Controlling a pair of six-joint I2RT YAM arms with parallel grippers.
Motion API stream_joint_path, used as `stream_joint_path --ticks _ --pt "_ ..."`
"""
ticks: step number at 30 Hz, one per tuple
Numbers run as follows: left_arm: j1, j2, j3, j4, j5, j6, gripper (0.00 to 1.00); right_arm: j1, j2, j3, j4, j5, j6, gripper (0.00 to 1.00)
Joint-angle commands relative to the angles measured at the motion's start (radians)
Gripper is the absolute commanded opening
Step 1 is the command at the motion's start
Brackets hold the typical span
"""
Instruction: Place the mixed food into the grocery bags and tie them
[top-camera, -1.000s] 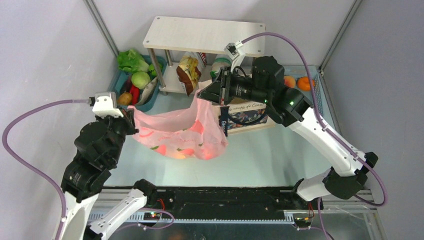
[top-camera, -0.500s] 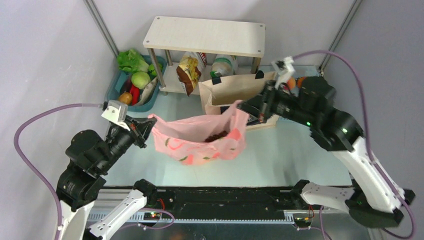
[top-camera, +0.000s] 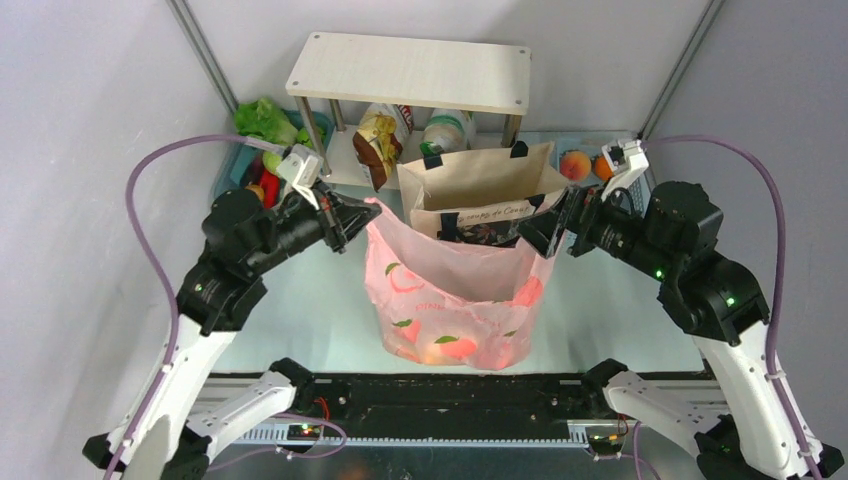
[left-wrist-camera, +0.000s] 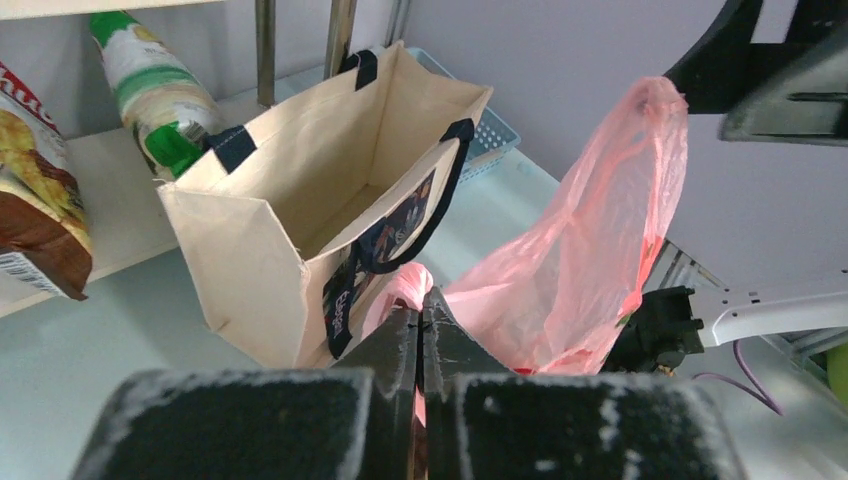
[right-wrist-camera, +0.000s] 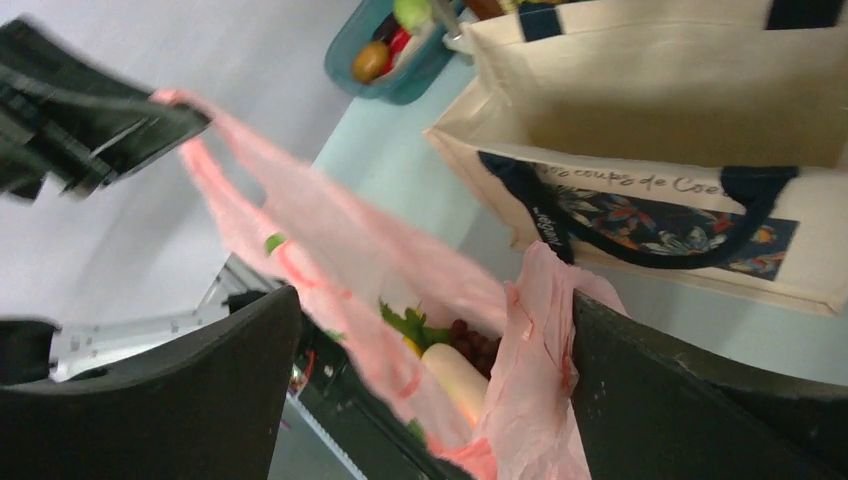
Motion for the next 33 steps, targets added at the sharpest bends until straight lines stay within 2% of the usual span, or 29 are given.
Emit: stream_joint_path --ticks 1,4,9,12,14,17,18,20,22,23,25,27,29,33 --pt "-0.026 0.000 -0.055 0.177 0.022 -0.017 0.00 0.015 -0.042 0.016 0.071 -0.187 -0.118 0.99" --pt "-0.033 -0.029 -0.112 0.237 0.037 0.019 0.00 0.121 0.012 0.081 0.067 -0.176 -0.158 0.99" --pt "-0.031 -0.118 -0.213 0.304 0.032 0.049 0.00 0.359 0.133 0.219 0.032 0.180 -0.280 0.99" --pt "-0.025 -0.167 -0.251 0.324 0.029 0.067 0.00 0.433 0.210 0.271 0.071 0.264 -0.348 0.99" --pt "-0.021 -0.231 -0.282 0.344 -0.003 0.085 0.00 0.478 0.250 0.268 0.125 0.324 -0.402 0.98" --pt "-0.011 -0.283 -0.349 0.416 -0.018 0.083 0.00 0.580 0.269 0.147 0.366 0.493 -0.509 0.91" --pt "-0.008 -0.299 -0.366 0.425 -0.011 0.080 0.00 0.602 0.270 0.122 0.492 0.555 -0.593 0.93" --pt "0.000 -0.309 -0.377 0.444 -0.001 0.071 0.00 0.655 0.285 0.095 0.593 0.651 -0.691 0.96" --pt "0.012 -0.306 -0.377 0.450 0.014 0.066 0.00 0.664 0.316 0.149 0.571 0.691 -0.712 0.96" --pt "0.016 -0.304 -0.376 0.451 0.021 0.061 0.00 0.658 0.331 0.195 0.549 0.675 -0.708 0.96" --pt "0.031 -0.303 -0.374 0.452 0.038 0.050 0.00 0.640 0.349 0.250 0.472 0.540 -0.691 0.97" --pt "0.046 -0.307 -0.374 0.456 0.049 0.042 0.00 0.630 0.370 0.276 0.416 0.313 -0.684 0.99" --pt "0.061 -0.312 -0.377 0.460 0.058 0.037 0.00 0.632 0.402 0.296 0.376 0.223 -0.684 0.99" --pt "0.074 -0.329 -0.389 0.467 0.063 0.037 0.00 0.636 0.472 0.311 0.310 0.177 -0.687 0.99"
